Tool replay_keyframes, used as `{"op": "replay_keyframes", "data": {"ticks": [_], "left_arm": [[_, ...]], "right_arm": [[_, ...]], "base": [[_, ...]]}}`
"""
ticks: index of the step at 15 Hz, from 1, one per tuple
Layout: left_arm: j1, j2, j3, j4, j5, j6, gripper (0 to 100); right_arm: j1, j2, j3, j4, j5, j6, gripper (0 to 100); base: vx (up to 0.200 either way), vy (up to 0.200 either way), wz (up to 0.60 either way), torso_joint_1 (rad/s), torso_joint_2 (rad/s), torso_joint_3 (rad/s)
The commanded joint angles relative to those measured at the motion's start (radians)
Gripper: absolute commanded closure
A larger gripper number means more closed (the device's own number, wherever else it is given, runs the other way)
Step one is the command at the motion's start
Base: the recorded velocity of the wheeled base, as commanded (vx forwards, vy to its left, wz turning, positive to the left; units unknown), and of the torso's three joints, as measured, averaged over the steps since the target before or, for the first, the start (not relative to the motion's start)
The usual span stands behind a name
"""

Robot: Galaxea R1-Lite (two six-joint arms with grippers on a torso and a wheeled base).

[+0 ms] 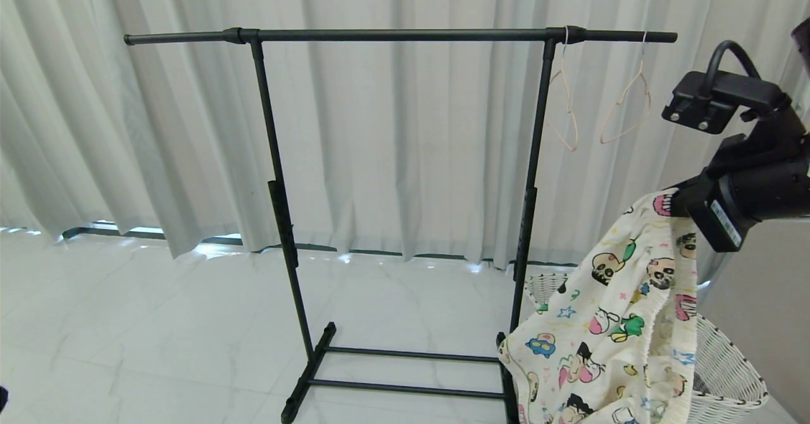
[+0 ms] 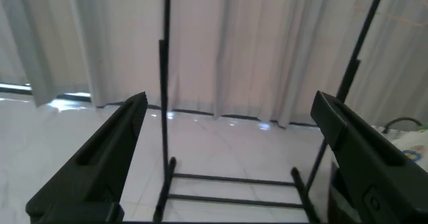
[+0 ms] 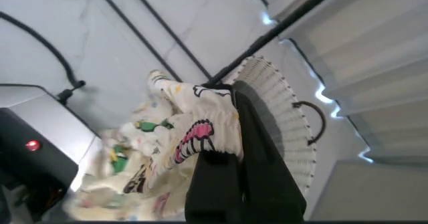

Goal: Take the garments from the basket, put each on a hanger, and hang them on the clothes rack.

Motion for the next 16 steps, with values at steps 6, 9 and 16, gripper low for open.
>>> {"op": "replay_keyframes", "data": {"ticks": [6,9,16], "left_arm": [[-0.384,0.952,-0.422,-0.237,0.042,-0.126,0],[-0.628,1.112,-0.393,-0.242,0.142,-0.169,0],[-1.082,1.31,-0.494,-0.249,0.264,-0.52,0]], "right_arm": [[0.076,0.093,-0.048,-0.06,-0.006,0.075,100],[0.119,0.147,-0.119,-0.062,-0.006,0.143,100],[0.234,0.222,-0.202,-0.062,-0.009,0.232,100]], "base": [[0.0,0.0,0.0,0.0,0.0,0.0],[0.0,0.0,0.0,0.0,0.0,0.0],[0.0,0.0,0.0,0.0,0.0,0.0]]}}
